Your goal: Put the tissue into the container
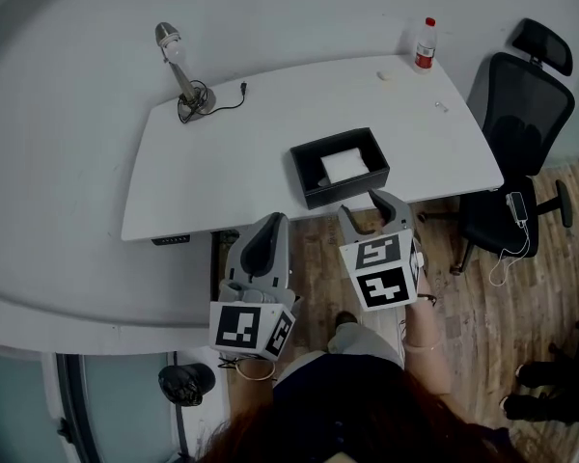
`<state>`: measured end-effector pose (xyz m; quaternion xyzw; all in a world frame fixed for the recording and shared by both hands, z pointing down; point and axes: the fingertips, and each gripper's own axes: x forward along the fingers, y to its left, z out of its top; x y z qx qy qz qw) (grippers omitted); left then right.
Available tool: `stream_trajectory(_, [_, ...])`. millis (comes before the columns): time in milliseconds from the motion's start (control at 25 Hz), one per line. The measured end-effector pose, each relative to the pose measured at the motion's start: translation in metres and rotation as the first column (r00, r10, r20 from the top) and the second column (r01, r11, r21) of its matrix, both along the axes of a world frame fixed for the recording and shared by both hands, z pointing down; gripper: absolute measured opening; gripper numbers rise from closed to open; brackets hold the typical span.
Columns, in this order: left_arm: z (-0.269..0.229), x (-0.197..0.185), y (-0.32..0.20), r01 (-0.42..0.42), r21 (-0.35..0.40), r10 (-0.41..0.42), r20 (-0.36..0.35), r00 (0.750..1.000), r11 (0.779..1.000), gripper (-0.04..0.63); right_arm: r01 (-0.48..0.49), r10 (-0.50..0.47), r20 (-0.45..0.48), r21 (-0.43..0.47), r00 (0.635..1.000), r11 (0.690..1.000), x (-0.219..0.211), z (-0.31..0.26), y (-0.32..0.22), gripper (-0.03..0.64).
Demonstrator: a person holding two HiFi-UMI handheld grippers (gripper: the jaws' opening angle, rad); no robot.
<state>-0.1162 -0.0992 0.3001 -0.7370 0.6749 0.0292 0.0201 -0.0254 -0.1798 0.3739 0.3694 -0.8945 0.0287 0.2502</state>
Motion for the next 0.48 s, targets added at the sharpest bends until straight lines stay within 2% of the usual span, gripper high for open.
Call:
stream_trajectory(160, [-0.001,0.003,0.022,0.008,0.000,-0.008,0.001,1.000,1.000,0.037,0.010,-0.010,-0.016,0.009,1.000,1.000,0.005,-0.003,0.022,0.230])
stream_trajectory(480, [0.005,0.016,0.063,0.002,0.000,-0.002,0.004,1.000,1.000,0.037,-0.037,0.034,0.048,0.054,0.998,0.998,0.023,-0.011,0.063,0.168])
